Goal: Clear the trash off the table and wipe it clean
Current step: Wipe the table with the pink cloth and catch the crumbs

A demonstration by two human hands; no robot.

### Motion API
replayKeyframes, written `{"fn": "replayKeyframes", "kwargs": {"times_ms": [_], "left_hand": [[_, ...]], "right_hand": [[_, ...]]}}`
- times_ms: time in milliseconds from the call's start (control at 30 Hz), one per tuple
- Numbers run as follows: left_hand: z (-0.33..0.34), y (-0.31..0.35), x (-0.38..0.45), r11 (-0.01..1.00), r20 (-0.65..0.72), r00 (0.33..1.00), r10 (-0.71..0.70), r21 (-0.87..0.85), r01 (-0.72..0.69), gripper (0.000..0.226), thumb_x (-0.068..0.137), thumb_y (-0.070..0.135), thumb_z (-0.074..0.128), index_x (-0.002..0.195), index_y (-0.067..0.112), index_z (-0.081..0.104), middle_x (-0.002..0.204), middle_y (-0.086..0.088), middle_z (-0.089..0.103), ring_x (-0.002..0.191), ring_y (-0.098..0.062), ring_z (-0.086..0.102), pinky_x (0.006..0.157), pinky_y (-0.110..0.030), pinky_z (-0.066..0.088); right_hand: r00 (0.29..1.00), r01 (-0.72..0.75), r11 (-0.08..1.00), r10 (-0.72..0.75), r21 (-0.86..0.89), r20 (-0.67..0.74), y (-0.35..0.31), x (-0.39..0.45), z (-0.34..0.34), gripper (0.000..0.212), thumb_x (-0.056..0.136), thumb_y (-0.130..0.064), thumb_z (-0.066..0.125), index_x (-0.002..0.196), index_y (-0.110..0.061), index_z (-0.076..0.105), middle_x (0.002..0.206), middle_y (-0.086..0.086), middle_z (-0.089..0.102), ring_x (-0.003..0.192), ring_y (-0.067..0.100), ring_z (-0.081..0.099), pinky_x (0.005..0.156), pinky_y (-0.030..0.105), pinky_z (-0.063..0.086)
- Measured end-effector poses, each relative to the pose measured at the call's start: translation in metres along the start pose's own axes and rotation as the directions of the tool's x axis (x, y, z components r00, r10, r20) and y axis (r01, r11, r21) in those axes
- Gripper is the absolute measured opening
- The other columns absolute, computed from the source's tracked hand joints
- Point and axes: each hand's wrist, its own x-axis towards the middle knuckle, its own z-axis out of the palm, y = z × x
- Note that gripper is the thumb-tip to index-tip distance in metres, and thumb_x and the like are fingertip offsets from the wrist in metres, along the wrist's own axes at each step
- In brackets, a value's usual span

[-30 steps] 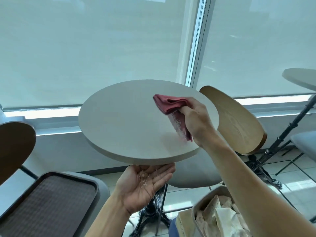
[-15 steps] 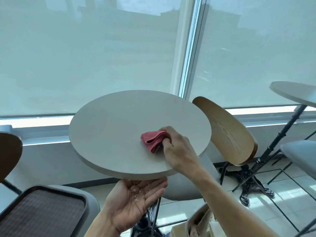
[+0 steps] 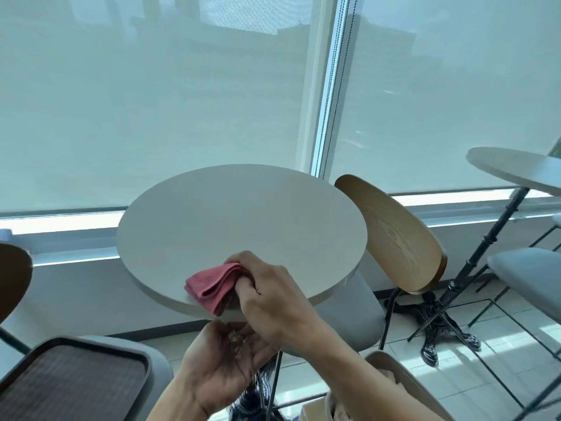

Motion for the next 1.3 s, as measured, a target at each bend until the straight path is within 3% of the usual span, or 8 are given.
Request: {"fn": "replayKeyframes", "kwargs": {"times_ms": [133, 267, 367, 467, 600, 800, 1000, 1300], "left_hand": [[0.006, -0.001, -0.007, 1.000, 0.066, 0.998, 0.004, -0.019, -0.003, 0.043, 0.068, 0.016, 0.084, 0.097, -0.012, 0.070, 0.102, -0.031, 0.070, 0.090, -0.044, 0.071, 0.077, -0.059, 0.055], [0.005, -0.001, -0.003, 1.000, -0.054, 0.998, -0.025, -0.009, 0.024, 0.049, 0.096, 0.026, 0.044, 0.099, -0.017, 0.065, 0.102, -0.036, 0.066, 0.092, -0.045, 0.069, 0.084, -0.059, 0.049], [0.006, 0.001, -0.002, 0.999, -0.115, 0.993, -0.038, 0.014, 0.040, 0.056, 0.098, 0.025, 0.036, 0.098, -0.022, 0.065, 0.103, -0.039, 0.065, 0.085, -0.047, 0.070, 0.079, -0.055, 0.052], [0.003, 0.004, -0.003, 0.998, -0.150, 0.987, -0.062, 0.000, 0.062, 0.054, 0.100, 0.026, 0.036, 0.113, -0.021, 0.060, 0.113, -0.040, 0.062, 0.088, -0.048, 0.070, 0.076, -0.056, 0.054], [-0.004, 0.012, -0.008, 0.997, -0.152, 0.986, -0.069, -0.026, 0.066, 0.052, 0.100, 0.025, 0.037, 0.116, -0.019, 0.060, 0.116, -0.038, 0.061, 0.094, -0.048, 0.069, 0.081, -0.056, 0.053], [-0.003, 0.026, -0.020, 0.998, -0.118, 0.991, -0.060, -0.008, 0.059, 0.052, 0.079, 0.019, 0.050, 0.113, -0.018, 0.062, 0.118, -0.036, 0.062, 0.093, -0.045, 0.070, 0.081, -0.053, 0.054], [-0.006, 0.028, -0.021, 0.997, -0.096, 0.992, -0.076, -0.020, 0.074, 0.043, 0.081, 0.014, 0.045, 0.101, -0.018, 0.067, 0.113, -0.035, 0.065, 0.087, -0.044, 0.071, 0.077, -0.050, 0.055], [-0.008, 0.027, -0.018, 0.996, -0.088, 0.993, -0.075, -0.050, 0.071, 0.044, 0.081, 0.014, 0.044, 0.101, -0.019, 0.067, 0.110, -0.036, 0.065, 0.087, -0.045, 0.071, 0.072, -0.051, 0.058]], "right_hand": [[0.999, 0.026, 0.999, -0.027, 0.043, 0.027, 0.003, -0.006, 0.000, 0.030, 0.095, -0.016, 0.043, 0.114, -0.031, 0.061, 0.097, -0.006, 0.070, 0.091, 0.009, 0.062, 0.086, 0.029, 0.050], [0.998, -0.033, 0.955, 0.015, 0.293, 0.062, 0.005, -0.001, -0.003, 0.031, 0.095, -0.007, 0.043, 0.105, -0.024, 0.068, 0.089, -0.010, 0.071, 0.085, 0.004, 0.065, 0.077, 0.022, 0.052], [0.990, -0.128, 0.754, 0.134, 0.645, 0.040, 0.000, 0.020, -0.012, 0.031, 0.098, 0.003, 0.042, 0.100, -0.010, 0.071, 0.089, 0.001, 0.075, 0.085, 0.010, 0.070, 0.074, 0.019, 0.054], [0.951, -0.085, 0.807, 0.241, 0.585, -0.193, 0.006, 0.056, -0.019, 0.030, 0.096, -0.001, 0.044, 0.097, -0.016, 0.070, 0.092, 0.006, 0.073, 0.088, 0.020, 0.069, 0.079, 0.031, 0.056], [0.893, -0.178, 0.934, 0.286, 0.310, -0.347, 0.020, 0.104, -0.025, 0.031, 0.093, -0.008, 0.039, 0.107, -0.019, 0.064, 0.086, 0.001, 0.068, 0.070, 0.013, 0.064, 0.049, 0.023, 0.048], [0.954, -0.260, 0.965, 0.263, 0.044, -0.142, 0.022, 0.152, 0.006, 0.039, 0.089, -0.002, 0.035, 0.113, -0.021, 0.059, 0.092, -0.006, 0.060, 0.091, 0.021, 0.055, 0.073, 0.027, 0.042], [0.987, -0.112, 0.993, 0.116, -0.039, 0.110, -0.004, 0.180, 0.050, 0.040, 0.091, -0.005, 0.036, 0.115, -0.027, 0.059, 0.105, 0.001, 0.063, 0.092, 0.020, 0.058, 0.067, 0.027, 0.044], [0.870, 0.103, 0.986, -0.152, 0.129, 0.470, -0.017, 0.151, 0.063, 0.038, 0.094, 0.001, 0.044, 0.117, -0.020, 0.065, 0.113, 0.004, 0.067, 0.108, 0.018, 0.059, 0.100, 0.031, 0.044]]}}
